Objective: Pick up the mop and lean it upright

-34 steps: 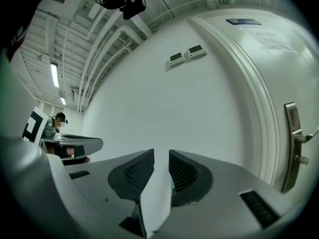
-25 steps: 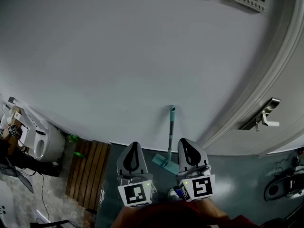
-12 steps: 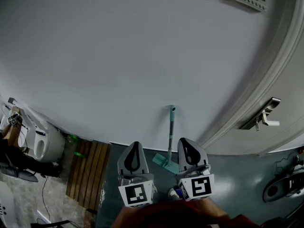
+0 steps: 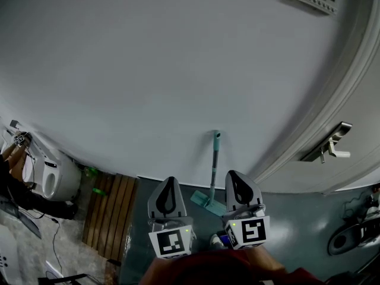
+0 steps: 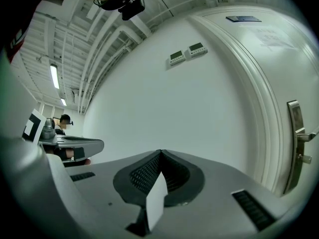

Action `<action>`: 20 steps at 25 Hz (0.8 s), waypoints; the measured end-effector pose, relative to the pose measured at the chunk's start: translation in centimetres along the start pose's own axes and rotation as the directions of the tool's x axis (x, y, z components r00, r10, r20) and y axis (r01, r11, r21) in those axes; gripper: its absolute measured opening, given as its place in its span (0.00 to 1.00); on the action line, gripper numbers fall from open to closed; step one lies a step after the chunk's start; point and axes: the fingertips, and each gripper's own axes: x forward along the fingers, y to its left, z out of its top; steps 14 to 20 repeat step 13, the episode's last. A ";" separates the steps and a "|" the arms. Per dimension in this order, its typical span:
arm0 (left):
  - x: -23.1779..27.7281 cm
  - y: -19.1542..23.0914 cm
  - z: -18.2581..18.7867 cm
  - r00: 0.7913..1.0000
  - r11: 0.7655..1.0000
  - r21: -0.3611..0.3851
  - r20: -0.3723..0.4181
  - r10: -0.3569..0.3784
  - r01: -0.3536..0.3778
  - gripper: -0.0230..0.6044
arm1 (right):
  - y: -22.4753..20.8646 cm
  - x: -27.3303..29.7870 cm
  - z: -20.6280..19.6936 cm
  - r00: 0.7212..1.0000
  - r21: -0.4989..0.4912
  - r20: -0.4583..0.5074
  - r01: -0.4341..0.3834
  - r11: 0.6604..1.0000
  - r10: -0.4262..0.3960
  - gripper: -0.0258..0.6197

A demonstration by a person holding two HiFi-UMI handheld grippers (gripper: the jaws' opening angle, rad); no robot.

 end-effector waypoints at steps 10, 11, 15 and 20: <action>0.3 -0.7 -0.3 1.000 1.000 -0.009 0.002 -0.013 0.013 0.06 | -0.7 -0.1 -0.3 1.000 -0.007 -0.006 0.013 1.000 -0.013 0.07; 0.3 -0.7 -0.3 1.000 1.000 -0.011 0.001 -0.013 0.013 0.06 | -0.7 -0.1 -0.3 1.000 -0.007 -0.009 0.014 1.000 -0.014 0.07; 0.2 -0.7 -0.4 1.000 1.000 -0.017 -0.004 -0.013 0.013 0.06 | -0.6 -0.2 -0.5 1.000 -0.008 -0.014 0.015 1.000 -0.015 0.07; 0.2 -0.7 -0.4 1.000 1.000 -0.017 -0.004 -0.013 0.013 0.06 | -0.6 -0.2 -0.5 1.000 -0.008 -0.014 0.015 1.000 -0.015 0.07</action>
